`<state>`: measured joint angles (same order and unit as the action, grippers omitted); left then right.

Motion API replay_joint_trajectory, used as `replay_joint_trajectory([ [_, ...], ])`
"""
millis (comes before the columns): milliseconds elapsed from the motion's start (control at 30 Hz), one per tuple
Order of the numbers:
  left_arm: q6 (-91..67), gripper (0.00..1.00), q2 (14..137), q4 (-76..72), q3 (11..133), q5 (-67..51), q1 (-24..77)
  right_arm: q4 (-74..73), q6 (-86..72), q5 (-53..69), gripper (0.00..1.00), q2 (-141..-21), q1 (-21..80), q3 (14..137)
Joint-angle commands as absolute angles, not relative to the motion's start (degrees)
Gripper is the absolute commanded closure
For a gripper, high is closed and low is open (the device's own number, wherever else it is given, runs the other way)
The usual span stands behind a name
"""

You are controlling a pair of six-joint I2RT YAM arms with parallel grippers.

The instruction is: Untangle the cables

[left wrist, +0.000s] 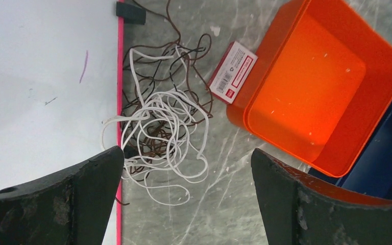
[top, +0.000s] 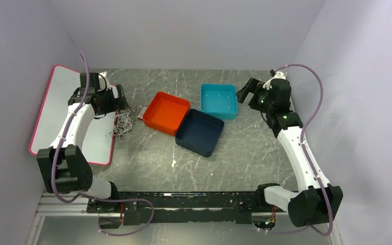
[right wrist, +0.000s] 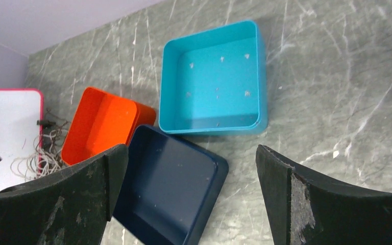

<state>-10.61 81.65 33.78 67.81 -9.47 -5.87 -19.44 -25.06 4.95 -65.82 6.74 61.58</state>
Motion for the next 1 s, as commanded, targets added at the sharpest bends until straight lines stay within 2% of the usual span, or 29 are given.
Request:
replay_joint_trajectory([
  [0,-7.75,0.01,85.28,32.44,68.28,-12.47,-6.42,-20.68,-25.26,8.18,0.00,-64.35,6.24,59.82],
  [600,-4.79,0.01,99.53,31.05,74.22,-11.17,-6.13,-17.69,-26.59,13.11,0.00,-63.50,6.24,54.53],
  [967,-4.73,0.01,103.85,31.88,75.14,-6.32,-1.34,-16.96,-25.86,14.27,0.00,-62.25,6.24,52.57],
])
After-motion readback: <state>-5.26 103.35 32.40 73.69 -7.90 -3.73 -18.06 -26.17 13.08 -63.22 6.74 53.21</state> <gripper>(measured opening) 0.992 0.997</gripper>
